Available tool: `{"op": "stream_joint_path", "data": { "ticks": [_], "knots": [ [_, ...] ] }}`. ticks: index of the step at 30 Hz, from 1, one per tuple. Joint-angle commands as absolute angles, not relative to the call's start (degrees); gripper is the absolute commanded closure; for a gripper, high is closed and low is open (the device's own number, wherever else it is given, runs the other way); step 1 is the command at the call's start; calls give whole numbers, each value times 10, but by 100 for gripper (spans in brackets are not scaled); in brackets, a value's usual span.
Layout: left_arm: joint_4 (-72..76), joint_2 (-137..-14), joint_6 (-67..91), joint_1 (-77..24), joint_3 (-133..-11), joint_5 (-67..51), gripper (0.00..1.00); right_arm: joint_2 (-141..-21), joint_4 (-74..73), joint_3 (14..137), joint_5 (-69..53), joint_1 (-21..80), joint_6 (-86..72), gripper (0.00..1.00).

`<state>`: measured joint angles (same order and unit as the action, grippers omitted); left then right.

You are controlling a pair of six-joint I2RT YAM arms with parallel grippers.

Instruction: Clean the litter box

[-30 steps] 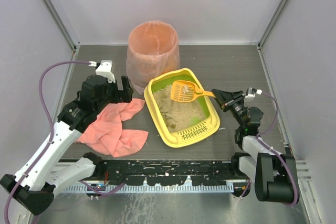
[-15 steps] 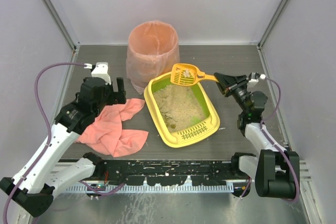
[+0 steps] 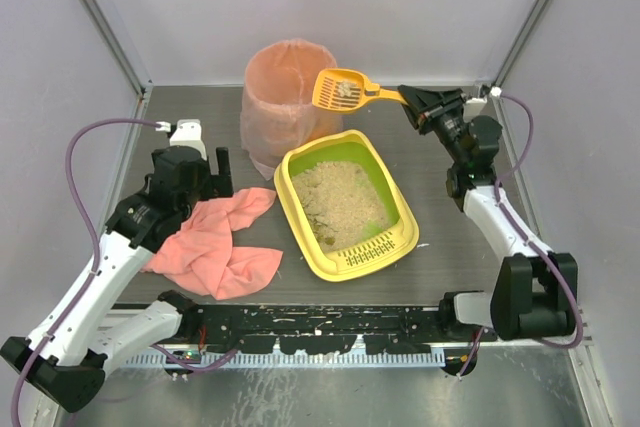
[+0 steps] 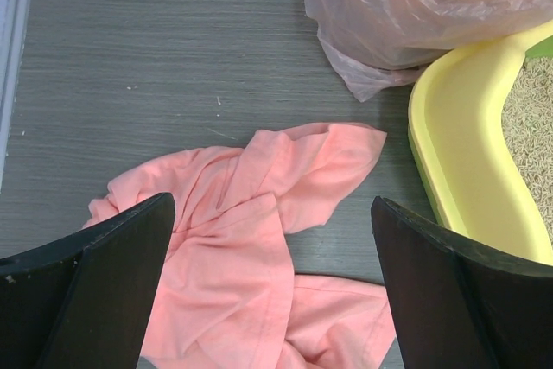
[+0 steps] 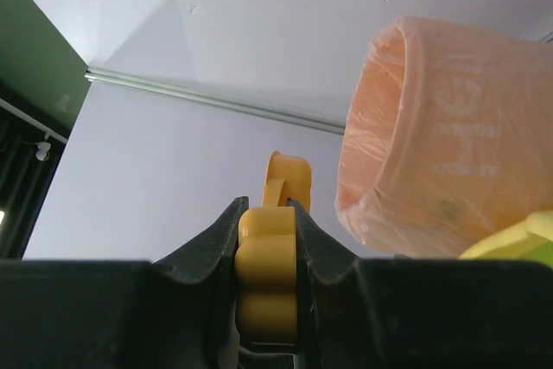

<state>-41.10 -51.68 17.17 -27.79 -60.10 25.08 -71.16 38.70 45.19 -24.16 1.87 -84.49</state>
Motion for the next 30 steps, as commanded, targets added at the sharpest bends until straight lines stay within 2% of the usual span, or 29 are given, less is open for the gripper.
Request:
{"op": "stream_joint_path", "data": {
  "ticks": [1, 9, 18, 24, 30],
  "knots": [
    [-399, -516, 176, -274, -609, 241, 2, -766, 394, 557, -178, 51, -808, 99],
    [-395, -523, 177, -270, -607, 219, 2, -920, 442, 700, -166, 90, -729, 99],
    [-391, -524, 180, -263, -603, 195, 2, -1071, 547, 834, -252, 97, -619, 99],
    [-389, -523, 180, -255, -600, 182, 2, -1090, 531, 885, -305, 105, -506, 99],
    [-389, -524, 181, -248, -599, 167, 2, -1071, 442, 930, -353, 115, -363, 99]
  ]
}}
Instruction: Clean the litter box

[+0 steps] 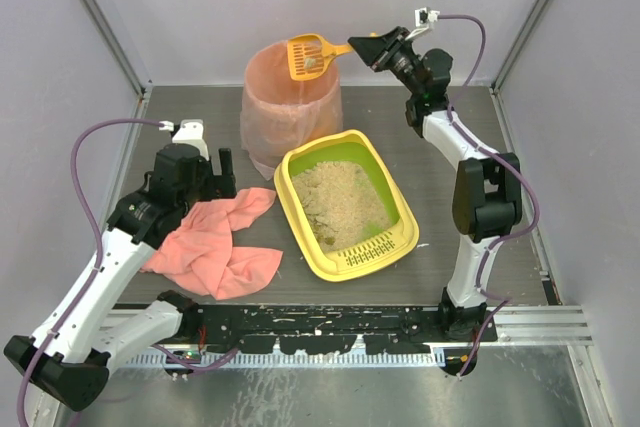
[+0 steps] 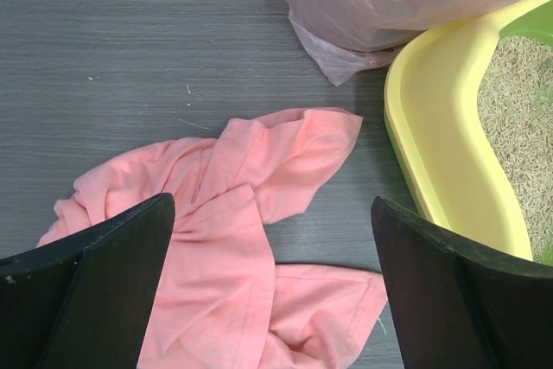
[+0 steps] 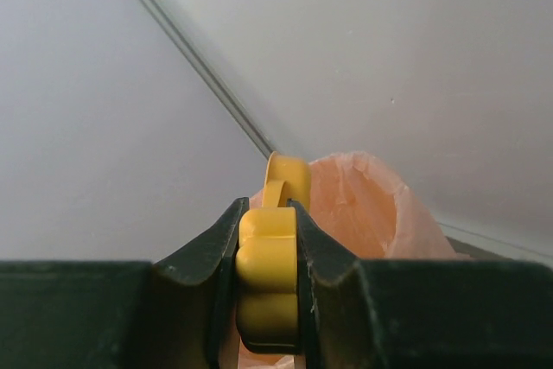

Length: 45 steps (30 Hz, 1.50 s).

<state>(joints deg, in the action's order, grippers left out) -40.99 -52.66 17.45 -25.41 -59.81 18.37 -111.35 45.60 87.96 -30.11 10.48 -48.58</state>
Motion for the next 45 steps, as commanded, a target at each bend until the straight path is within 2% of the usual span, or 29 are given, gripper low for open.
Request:
{"op": "stream_joint_path", "data": {
  "ticks": [1, 14, 20, 24, 30, 36, 45],
  "knots": [
    [-388, -524, 181, -247, -598, 162, 2, -1072, 431, 938, -361, 115, -349, 99],
    [-382, -526, 178, -240, -593, 125, 2, -1052, 231, 1054, -364, 138, -170, 99],
    [-382, -528, 176, -238, -592, 122, 2, -1039, 88, 1110, -292, 180, 14, 99],
    [-381, -531, 175, -238, -591, 110, 2, -1019, 74, 1099, -241, 195, 39, 99],
    [-378, -524, 173, -238, -590, 89, 2, -933, 115, 1026, -214, 197, -32, 99],
    [-349, -484, 172, -238, -576, 75, 2, -772, 159, 843, -134, 197, -90, 99],
    [-314, -482, 235, -238, -559, 39, 2, -577, 42, 662, -51, 197, -188, 100]
  ]
}}
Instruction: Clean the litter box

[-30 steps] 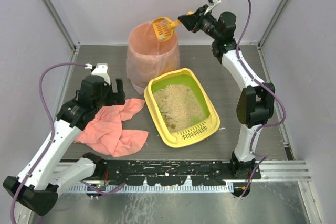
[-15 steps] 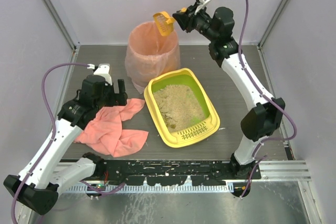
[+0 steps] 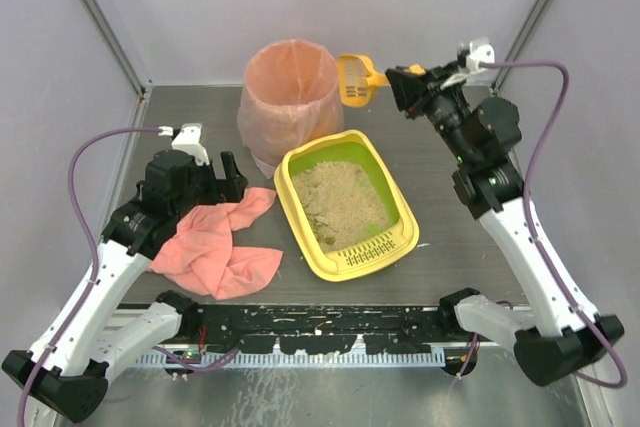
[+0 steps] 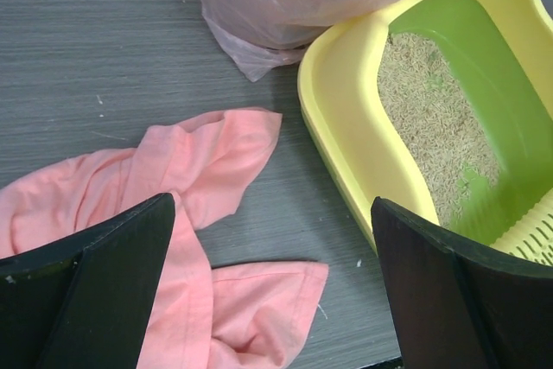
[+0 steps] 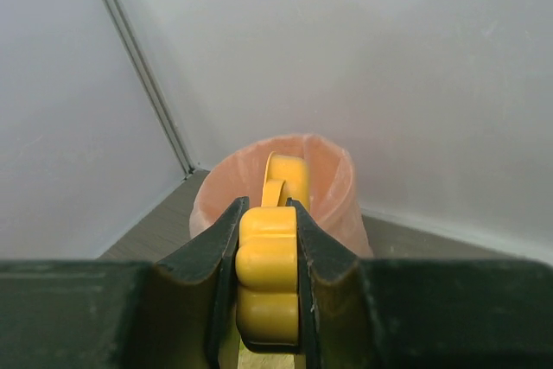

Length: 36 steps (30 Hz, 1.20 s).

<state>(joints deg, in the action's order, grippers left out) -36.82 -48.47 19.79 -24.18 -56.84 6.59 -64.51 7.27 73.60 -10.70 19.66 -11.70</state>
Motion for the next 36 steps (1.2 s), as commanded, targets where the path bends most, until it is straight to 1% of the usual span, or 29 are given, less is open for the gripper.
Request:
{"op": "stream_joint_path", "data": {
  "ticks": [1, 6, 7, 8, 10, 14, 17, 21, 23, 27, 32, 36],
  "knots": [
    [-305, -485, 242, -238, -555, 30, 2, -564, 30, 641, -56, 197, -199, 100],
    [-244, -510, 267, -242, -544, -17, 2, -521, -45, 586, -67, 197, -237, 99],
    [-239, -519, 269, -246, -548, -19, 0, -517, -59, 581, -62, 197, -245, 99],
    [-237, -528, 270, -254, -554, -17, 2, -515, -72, 576, -58, 197, -254, 99],
    [-233, -545, 268, -277, -568, 3, 3, -517, -97, 569, -56, 197, -268, 99],
    [-214, -588, 255, -338, -586, 77, 4, -544, -132, 559, -53, 198, -276, 99],
    [-204, -631, 247, -370, -603, 112, 7, -570, -145, 558, -34, 203, -273, 99],
    [-191, -692, 245, -386, -625, 121, 16, -606, -158, 570, 17, 221, -255, 99],
    [-188, -719, 243, -392, -639, 123, 18, -629, -167, 583, 39, 230, -241, 99],
    [-183, -769, 235, -404, -653, 139, 19, -663, -153, 595, 54, 245, -235, 99],
    [-183, -802, 228, -410, -665, 153, 19, -703, -108, 597, 63, 258, -244, 99],
    [-186, -820, 229, -411, -672, 163, 23, -738, -71, 600, 69, 259, -257, 99]
  ]
}}
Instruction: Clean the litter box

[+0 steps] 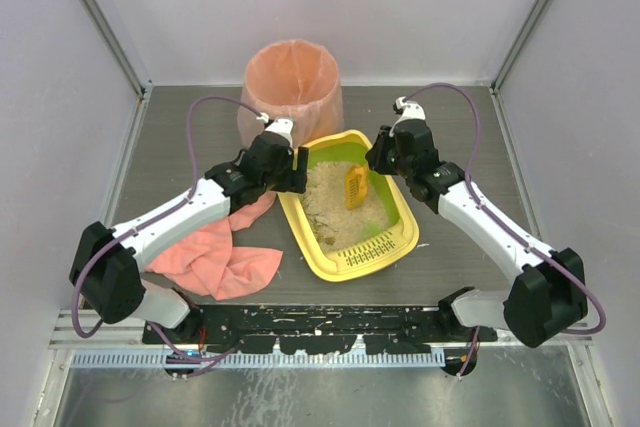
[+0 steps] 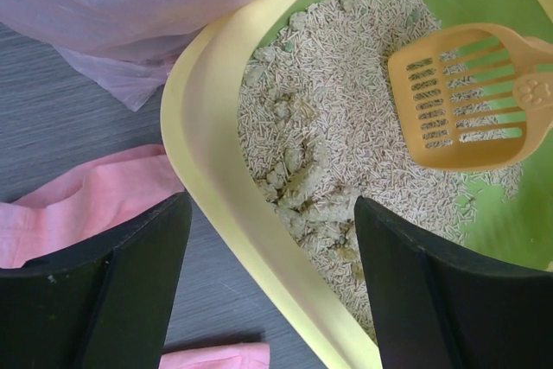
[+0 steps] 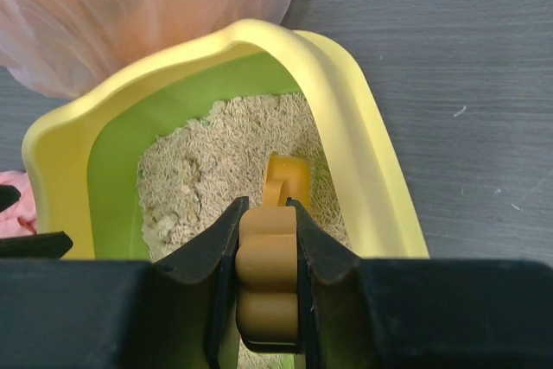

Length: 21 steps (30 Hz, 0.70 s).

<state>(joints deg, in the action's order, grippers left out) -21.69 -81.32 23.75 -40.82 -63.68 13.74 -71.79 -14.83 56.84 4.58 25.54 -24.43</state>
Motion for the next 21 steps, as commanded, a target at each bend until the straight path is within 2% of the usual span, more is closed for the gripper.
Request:
{"op": "stream_joint_path", "data": {
  "ticks": [1, 12, 21],
  "knots": [
    [-188, -825, 229, -411, -677, 163, 23, -746, -63, 602, 68, 259, -260, 99],
    [-202, -875, 219, -415, -705, 166, 26, -826, -5, 600, 35, 259, -305, 99],
    [-209, -901, 207, -419, -715, 155, 35, -803, 58, 519, -30, 259, -382, 99]
  ]
}}
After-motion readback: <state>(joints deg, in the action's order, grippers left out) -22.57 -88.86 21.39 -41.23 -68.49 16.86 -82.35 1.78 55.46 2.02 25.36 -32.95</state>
